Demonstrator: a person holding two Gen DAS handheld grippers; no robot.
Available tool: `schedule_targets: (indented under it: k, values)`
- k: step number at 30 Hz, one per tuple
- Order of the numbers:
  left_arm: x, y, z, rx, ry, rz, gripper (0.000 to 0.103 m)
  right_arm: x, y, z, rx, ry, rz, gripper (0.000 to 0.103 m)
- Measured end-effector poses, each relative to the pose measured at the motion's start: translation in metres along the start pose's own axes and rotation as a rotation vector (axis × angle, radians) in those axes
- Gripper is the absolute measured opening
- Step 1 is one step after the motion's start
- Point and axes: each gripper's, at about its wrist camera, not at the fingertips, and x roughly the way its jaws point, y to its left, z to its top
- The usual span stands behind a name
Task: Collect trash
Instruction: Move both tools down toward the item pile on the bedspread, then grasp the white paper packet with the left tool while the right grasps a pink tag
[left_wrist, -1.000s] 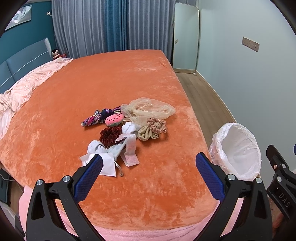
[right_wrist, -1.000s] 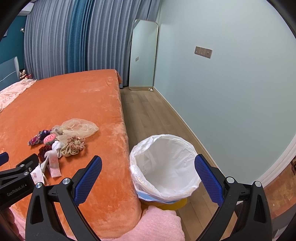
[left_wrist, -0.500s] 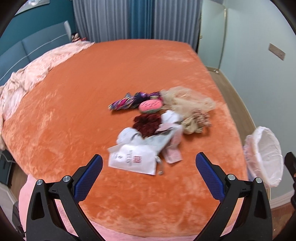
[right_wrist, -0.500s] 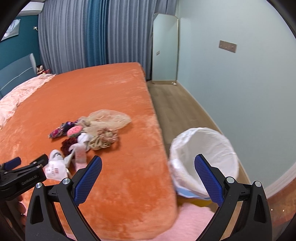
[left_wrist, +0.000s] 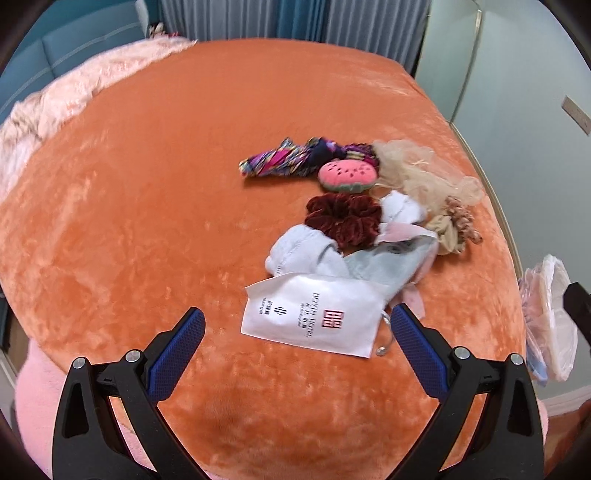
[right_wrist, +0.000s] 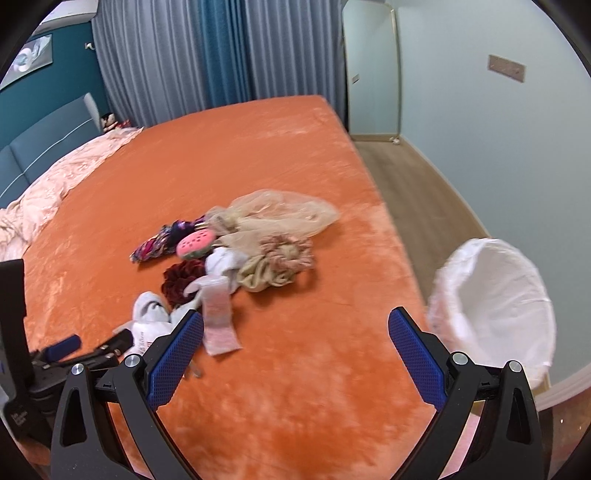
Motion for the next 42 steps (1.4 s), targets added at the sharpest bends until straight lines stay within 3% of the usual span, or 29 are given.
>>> schedule_targets:
  k: [5,8,10,17,20,22,26,35,37,39,42]
  values:
    - [0.019,0.013,0.008,-0.05,0.02,-0.046,0.096,0.032,0.032,0.006,-0.07,0.03,0.029,0.096]
    - [0.034,0.018,0.012,-0.07,0.052,-0.063,0.092,0.053,0.048,0.009,-0.096,0.054,0.057,0.091]
    - [0.044,0.023,0.013,-0.093,0.082,-0.087,0.087,0.065,0.054,0.01,-0.104,0.073,0.071,0.082]
    - [0.06,0.028,0.011,-0.101,0.133,-0.15,0.056,0.101,0.066,0.01,-0.091,0.145,0.111,0.06]
    - [0.064,0.031,0.012,-0.109,0.15,-0.177,0.034,0.112,0.069,0.009,-0.089,0.17,0.119,0.042]
    - [0.063,0.032,0.012,-0.114,0.153,-0.18,0.029,0.115,0.068,0.007,-0.078,0.182,0.128,0.027]
    - [0.06,0.031,0.013,-0.087,0.142,-0.18,0.005,0.114,0.065,0.003,-0.06,0.191,0.138,0.009]
    - [0.041,0.028,0.008,-0.072,0.126,-0.153,0.006,0.077,0.045,0.004,-0.006,0.135,0.158,0.001]
    - [0.039,0.03,0.004,-0.086,0.132,-0.134,0.017,0.066,0.039,0.004,0.006,0.117,0.161,0.0]
    - [0.038,0.031,-0.002,-0.104,0.14,-0.106,0.058,0.055,0.034,0.004,0.018,0.098,0.165,0.0]
    - [0.039,0.033,-0.013,-0.138,0.157,-0.082,0.069,0.048,0.03,0.002,0.019,0.089,0.166,0.0]
